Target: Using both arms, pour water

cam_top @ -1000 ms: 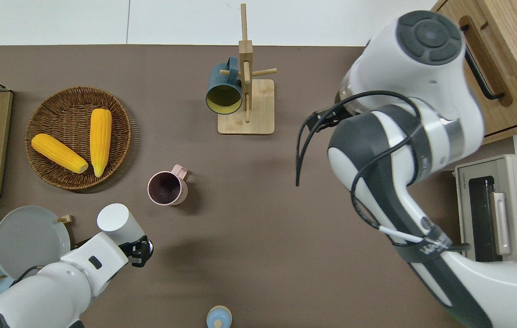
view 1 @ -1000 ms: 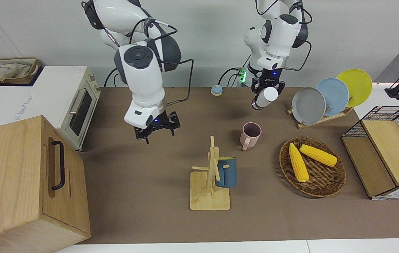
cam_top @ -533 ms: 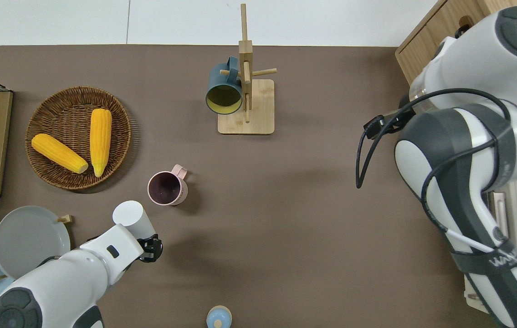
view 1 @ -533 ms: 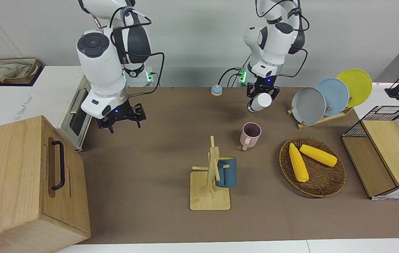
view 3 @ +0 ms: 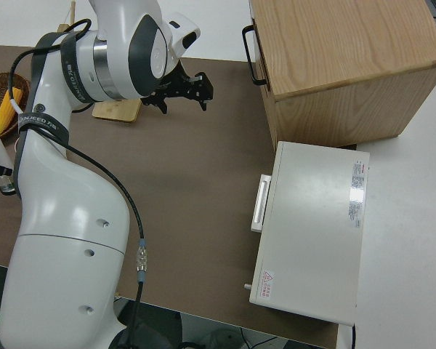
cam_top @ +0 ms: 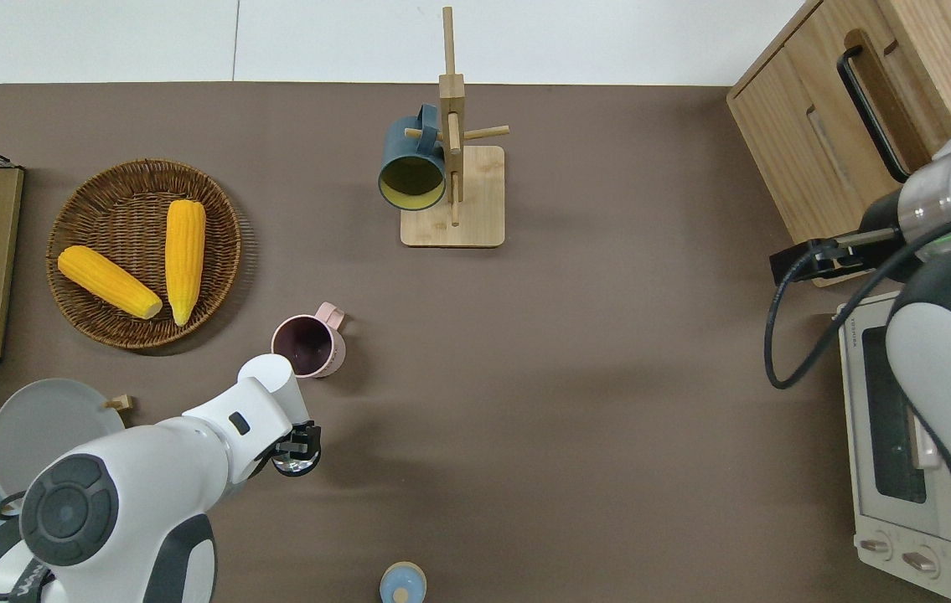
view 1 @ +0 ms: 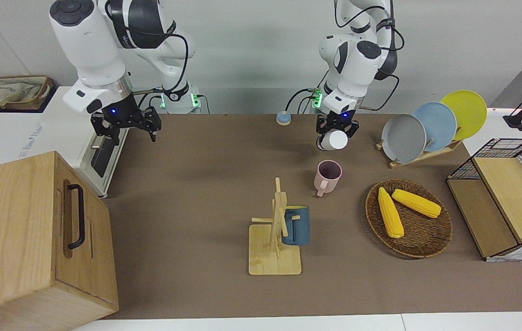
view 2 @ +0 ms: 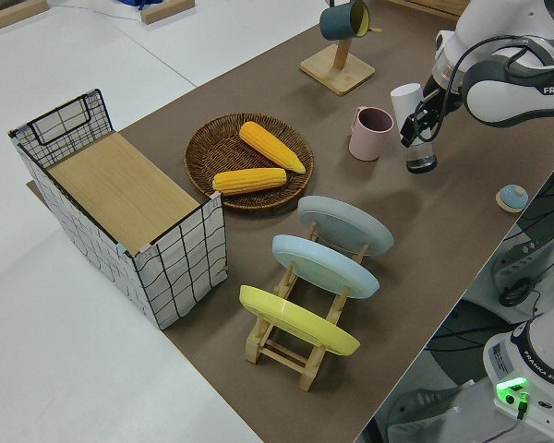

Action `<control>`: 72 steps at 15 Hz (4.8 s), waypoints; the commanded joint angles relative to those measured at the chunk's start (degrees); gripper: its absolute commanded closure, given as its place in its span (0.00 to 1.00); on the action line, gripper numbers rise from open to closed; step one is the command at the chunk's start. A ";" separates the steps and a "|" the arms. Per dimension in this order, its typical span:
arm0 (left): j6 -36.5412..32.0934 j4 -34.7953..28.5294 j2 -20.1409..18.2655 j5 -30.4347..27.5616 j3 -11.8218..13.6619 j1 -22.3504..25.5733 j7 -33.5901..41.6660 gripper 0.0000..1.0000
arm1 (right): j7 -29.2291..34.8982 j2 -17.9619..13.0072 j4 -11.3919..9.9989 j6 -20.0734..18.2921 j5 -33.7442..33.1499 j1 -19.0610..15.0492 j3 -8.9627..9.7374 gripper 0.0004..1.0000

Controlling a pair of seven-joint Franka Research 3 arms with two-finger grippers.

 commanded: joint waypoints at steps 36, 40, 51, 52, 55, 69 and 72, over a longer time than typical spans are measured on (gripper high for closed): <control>-26.72 21.35 13.66 7.91 0.67 1.82 -6.33 1.00 | -1.13 -2.07 2.80 -3.60 1.59 -1.68 1.14 0.01; -27.16 21.35 13.66 8.34 0.67 1.82 -6.42 1.00 | -1.13 -2.07 2.80 -3.60 1.51 -1.68 1.14 0.01; -27.34 21.35 13.66 8.61 0.67 1.65 -7.12 1.00 | -1.13 -2.07 2.80 -3.60 1.59 -1.68 1.14 0.01; -27.42 21.35 13.66 8.61 0.59 1.65 -7.12 1.00 | -1.13 -2.07 2.80 -3.60 1.51 -1.68 1.14 0.01; -27.51 21.35 13.57 8.61 0.59 1.56 -7.12 1.00 | -1.13 -2.07 2.80 -3.60 1.59 -1.68 1.14 0.01; -24.10 19.24 11.90 7.82 0.59 0.95 -8.70 1.00 | -1.13 -2.07 2.80 -3.60 1.51 -1.68 1.14 0.01; -16.73 14.07 8.66 6.51 0.50 0.77 -9.32 1.00 | -1.13 -2.07 2.80 -3.60 1.59 -1.68 1.14 0.01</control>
